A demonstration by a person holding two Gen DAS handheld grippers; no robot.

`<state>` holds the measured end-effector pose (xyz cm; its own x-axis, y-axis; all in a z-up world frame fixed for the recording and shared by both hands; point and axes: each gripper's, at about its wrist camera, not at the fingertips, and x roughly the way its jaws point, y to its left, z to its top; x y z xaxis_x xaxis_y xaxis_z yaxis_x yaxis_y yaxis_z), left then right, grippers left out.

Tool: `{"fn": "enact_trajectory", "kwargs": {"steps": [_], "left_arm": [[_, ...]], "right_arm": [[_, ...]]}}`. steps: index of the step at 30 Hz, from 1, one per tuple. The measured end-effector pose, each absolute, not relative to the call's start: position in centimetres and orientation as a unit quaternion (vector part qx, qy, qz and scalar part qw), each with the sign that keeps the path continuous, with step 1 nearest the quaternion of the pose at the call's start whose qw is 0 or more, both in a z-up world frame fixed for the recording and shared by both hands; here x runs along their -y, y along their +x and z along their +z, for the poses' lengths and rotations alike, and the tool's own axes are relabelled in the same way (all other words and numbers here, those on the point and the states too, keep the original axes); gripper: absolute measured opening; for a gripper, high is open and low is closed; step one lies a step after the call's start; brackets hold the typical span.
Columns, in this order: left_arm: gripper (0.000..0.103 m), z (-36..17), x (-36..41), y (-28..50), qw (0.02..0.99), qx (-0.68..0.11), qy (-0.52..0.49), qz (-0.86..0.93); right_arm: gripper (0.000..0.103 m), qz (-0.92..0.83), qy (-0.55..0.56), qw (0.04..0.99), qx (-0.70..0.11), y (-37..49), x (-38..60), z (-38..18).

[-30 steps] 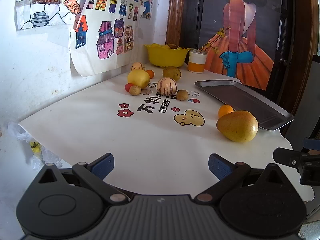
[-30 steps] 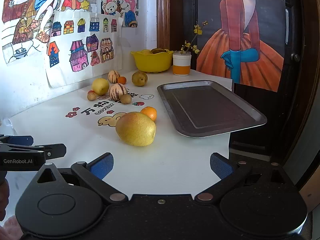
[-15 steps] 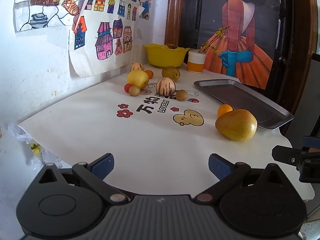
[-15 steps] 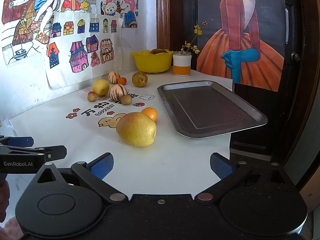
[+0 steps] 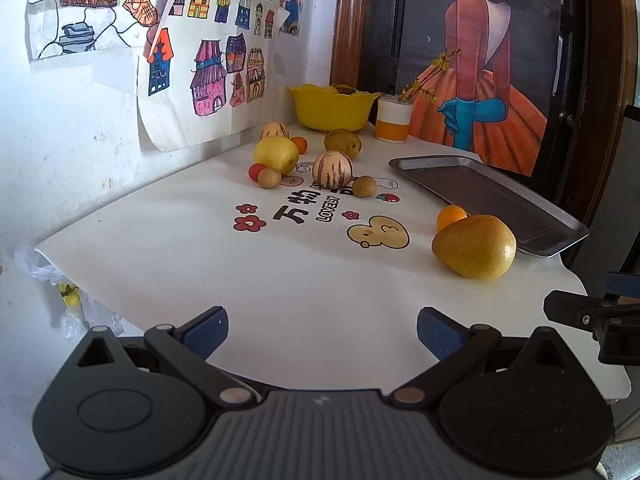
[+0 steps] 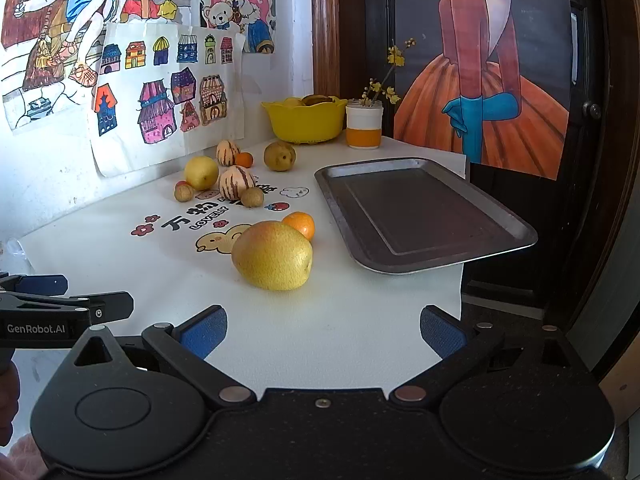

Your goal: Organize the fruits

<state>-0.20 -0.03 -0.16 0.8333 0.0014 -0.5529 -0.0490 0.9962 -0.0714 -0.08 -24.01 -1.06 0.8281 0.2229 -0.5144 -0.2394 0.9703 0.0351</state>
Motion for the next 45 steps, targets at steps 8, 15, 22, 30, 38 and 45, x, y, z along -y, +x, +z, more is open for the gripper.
{"fn": "enact_trajectory", "kwargs": {"steps": [8, 15, 22, 30, 38, 45], "left_arm": [[0.102, -0.8, 0.0, -0.4, 0.955, -0.293, -0.041, 0.015], [0.102, -0.1, -0.2, 0.9, 0.955, -0.293, -0.041, 0.022], [0.102, 0.9, -0.9, 3.4, 0.950, -0.305, -0.065, 0.015], [0.102, 2.2, -0.2, 9.0, 0.935, -0.341, -0.097, -0.035], [0.102, 3.3, 2.2, 15.7, 0.914, -0.380, -0.076, -0.121], [0.101, 2.8, 5.1, 19.2, 0.897, -0.406, -0.016, -0.174]], "right_arm": [[0.102, 0.123, -0.013, 0.955, -0.271, 0.3, 23.8, -1.1], [0.102, 0.131, -0.011, 0.954, -0.270, 0.9, 23.8, -1.7], [0.102, 0.158, -0.038, 0.952, -0.259, 2.1, 22.9, -1.9], [0.102, 0.211, -0.085, 0.940, -0.255, 5.3, 21.4, -1.8], [0.102, 0.264, -0.120, 0.922, -0.258, 8.0, 20.7, -1.9], [0.100, 0.278, -0.092, 0.914, -0.281, 9.2, 21.0, -2.7]]}}
